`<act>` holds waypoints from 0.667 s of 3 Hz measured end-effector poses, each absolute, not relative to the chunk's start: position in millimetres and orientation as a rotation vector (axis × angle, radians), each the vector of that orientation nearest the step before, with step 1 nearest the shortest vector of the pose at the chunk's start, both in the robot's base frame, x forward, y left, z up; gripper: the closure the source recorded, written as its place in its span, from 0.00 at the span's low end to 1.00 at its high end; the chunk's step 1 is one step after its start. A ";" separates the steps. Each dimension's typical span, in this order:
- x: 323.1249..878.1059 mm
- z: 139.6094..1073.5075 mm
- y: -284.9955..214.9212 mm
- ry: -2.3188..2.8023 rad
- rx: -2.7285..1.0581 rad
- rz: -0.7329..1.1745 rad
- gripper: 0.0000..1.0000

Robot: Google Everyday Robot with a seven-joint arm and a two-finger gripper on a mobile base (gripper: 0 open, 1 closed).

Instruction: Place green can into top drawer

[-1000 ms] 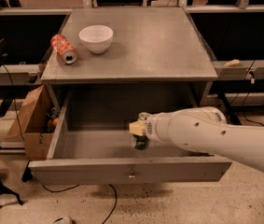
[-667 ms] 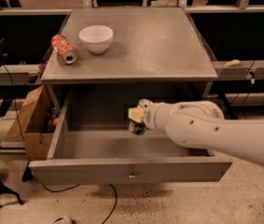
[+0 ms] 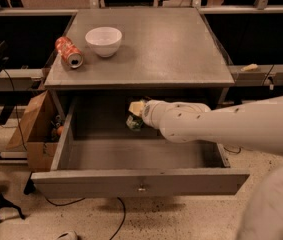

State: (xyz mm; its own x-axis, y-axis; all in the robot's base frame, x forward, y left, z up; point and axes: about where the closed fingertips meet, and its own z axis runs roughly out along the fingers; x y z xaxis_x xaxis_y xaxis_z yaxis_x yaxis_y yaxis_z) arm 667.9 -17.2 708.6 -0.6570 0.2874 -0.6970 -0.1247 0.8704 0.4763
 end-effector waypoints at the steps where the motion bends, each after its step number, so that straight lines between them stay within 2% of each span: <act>1: 671.4 672.5 19.7 2.278 0.157 0.706 1.00; 2: 673.7 645.7 45.8 2.333 0.191 0.793 1.00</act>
Offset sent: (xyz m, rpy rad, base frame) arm 0.0021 0.0745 -0.0877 0.3236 0.2959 0.1050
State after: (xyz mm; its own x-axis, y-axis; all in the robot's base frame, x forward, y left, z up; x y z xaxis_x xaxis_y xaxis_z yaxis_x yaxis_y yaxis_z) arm 673.7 45.8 645.7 -0.7734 0.3295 -0.5416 -0.0690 0.8055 0.5885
